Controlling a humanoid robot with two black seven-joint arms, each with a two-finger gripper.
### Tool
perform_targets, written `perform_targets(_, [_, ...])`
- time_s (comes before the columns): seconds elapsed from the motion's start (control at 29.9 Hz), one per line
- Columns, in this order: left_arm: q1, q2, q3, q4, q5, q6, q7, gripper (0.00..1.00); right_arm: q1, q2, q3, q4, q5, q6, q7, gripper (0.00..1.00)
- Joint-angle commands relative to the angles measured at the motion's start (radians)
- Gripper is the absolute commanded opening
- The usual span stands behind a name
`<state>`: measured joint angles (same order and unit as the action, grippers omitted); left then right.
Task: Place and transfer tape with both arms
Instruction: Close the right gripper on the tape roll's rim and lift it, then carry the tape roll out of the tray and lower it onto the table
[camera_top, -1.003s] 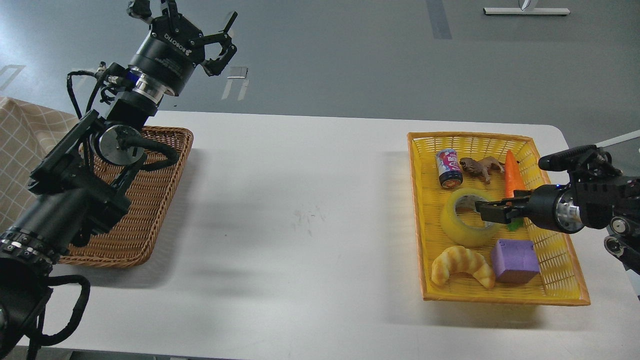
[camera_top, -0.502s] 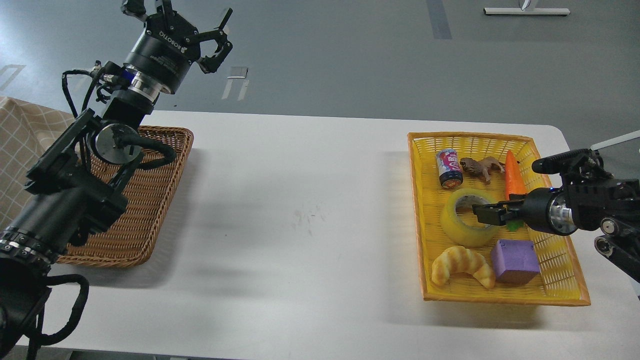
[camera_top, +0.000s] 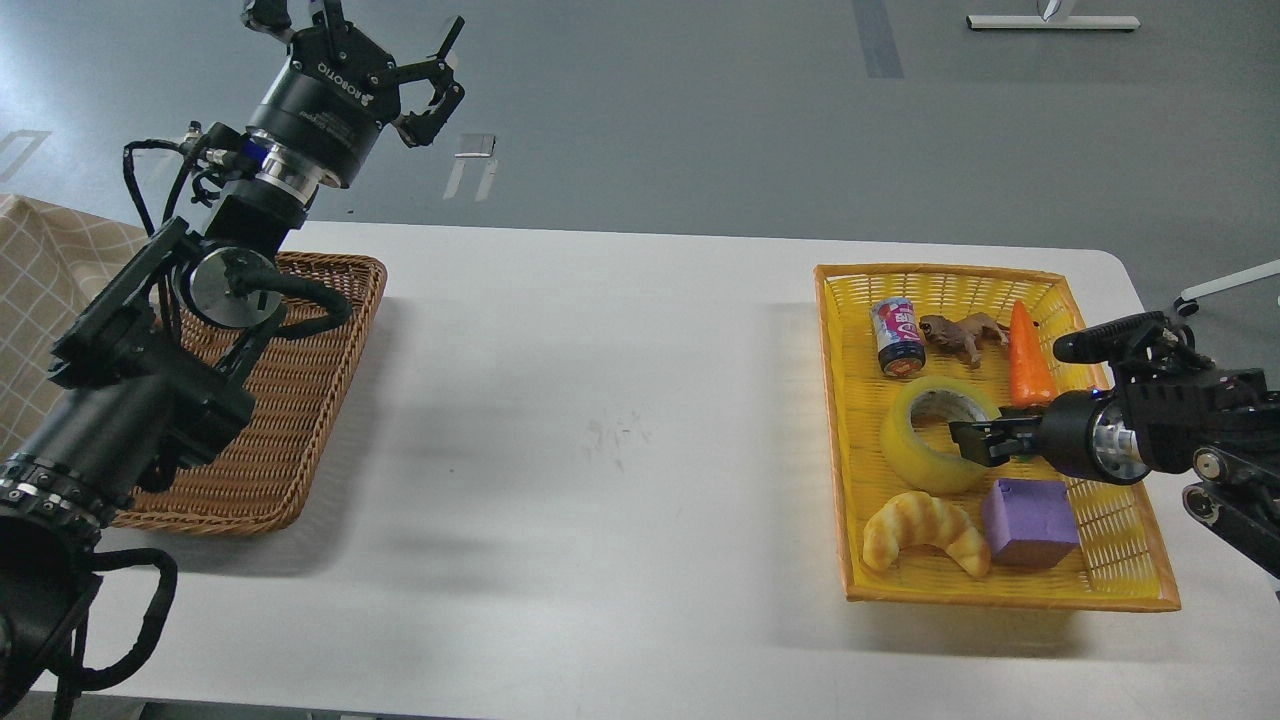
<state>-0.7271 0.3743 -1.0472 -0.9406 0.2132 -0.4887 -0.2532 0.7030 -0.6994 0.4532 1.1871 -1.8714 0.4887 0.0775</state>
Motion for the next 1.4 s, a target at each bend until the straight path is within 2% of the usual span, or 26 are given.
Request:
perform_targets(0.0, [0.000, 0.000, 0.001, 0.000, -0.002, 0.000, -0.001, 0.98, 0.000, -0.002, -0.008, -0.001, 0.003, 0.000, 0.002, 0.13])
perform_targets(0.07, [0.000, -0.002, 0.001, 0.002, -0.002, 0.000, 0.000, 0.98, 0.000, -0.005, -0.008, 0.000, 0.006, 0.000, 0.005, 0.00])
perform_targets(0.37, [0.000, -0.008, -0.001, 0.006, -0.002, 0.000, 0.000, 0.98, 0.076, -0.037, -0.004, 0.055, 0.015, 0.000, 0.018, 0.00])
perform_targets(0.6, [-0.002, -0.012, -0.001, 0.006, -0.002, 0.000, 0.000, 0.98, 0.199, -0.140, 0.001, 0.166, 0.021, 0.000, 0.074, 0.00])
perform_targets(0.84, [-0.003, -0.014, -0.001, 0.005, -0.002, 0.000, 0.000, 0.98, 0.320, -0.132, -0.004, 0.177, 0.084, 0.000, 0.088, 0.00])
perform_targets(1.2, [-0.006, -0.035, 0.003, -0.001, 0.002, 0.000, 0.000, 0.98, 0.384, 0.116, -0.083, 0.151, 0.074, 0.000, 0.087, 0.00])
perform_targets(1.37, [-0.021, -0.037, 0.003, -0.001, 0.002, 0.000, 0.000, 0.98, 0.434, 0.253, -0.152, 0.043, 0.074, 0.000, 0.087, 0.00])
